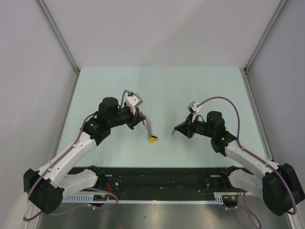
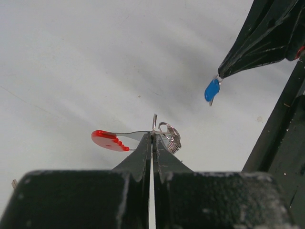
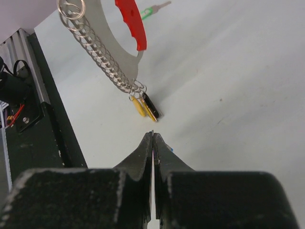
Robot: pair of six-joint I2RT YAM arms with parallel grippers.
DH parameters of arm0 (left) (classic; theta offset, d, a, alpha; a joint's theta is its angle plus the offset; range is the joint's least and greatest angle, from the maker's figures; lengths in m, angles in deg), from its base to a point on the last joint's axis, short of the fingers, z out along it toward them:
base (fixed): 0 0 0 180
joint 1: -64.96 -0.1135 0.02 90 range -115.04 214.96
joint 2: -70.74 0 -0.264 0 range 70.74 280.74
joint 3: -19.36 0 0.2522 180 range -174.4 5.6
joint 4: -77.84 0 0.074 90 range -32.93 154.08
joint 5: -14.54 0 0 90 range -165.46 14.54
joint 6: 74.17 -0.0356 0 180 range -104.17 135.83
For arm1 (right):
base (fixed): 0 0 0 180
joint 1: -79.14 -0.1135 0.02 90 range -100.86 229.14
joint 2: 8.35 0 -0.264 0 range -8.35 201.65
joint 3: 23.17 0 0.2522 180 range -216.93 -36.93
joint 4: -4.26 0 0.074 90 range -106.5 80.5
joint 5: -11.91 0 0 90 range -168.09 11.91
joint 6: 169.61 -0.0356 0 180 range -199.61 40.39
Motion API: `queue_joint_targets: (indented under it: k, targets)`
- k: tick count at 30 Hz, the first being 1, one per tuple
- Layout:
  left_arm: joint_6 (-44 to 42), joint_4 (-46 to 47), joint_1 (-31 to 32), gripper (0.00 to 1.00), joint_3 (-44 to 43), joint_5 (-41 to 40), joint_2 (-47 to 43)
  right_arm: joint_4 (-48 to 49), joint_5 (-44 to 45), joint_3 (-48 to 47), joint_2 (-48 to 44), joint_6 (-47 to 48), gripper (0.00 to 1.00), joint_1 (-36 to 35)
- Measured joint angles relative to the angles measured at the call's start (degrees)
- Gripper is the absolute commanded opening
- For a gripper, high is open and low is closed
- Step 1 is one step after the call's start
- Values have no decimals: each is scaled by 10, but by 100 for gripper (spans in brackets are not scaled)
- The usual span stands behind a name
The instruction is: Put the keys on the keyring
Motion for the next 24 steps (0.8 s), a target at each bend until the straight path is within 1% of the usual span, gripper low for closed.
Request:
queue_joint_targets:
  k: [4, 10, 14, 19, 21, 24]
  targets:
    - [-1, -3, 0, 1, -3, -13, 0, 2, 48, 3, 38, -42, 0, -20]
    - [-1, -14, 0, 0, -5, -30, 1, -30, 177, 3, 48, -121, 0, -33]
    - [-1, -18, 0, 0, -6, -32, 2, -96, 275, 5, 25, -166, 0, -26]
    - [-1, -24, 0, 0, -7, -36, 3, -178, 409, 6, -52, -200, 0, -17]
    - [0, -24, 0, 1, -7, -37, 5, -195, 447, 6, -66, -206, 0, -12]
    - [0, -25, 0, 0, -7, -42, 7, -214, 481, 6, -54, -212, 0, -5]
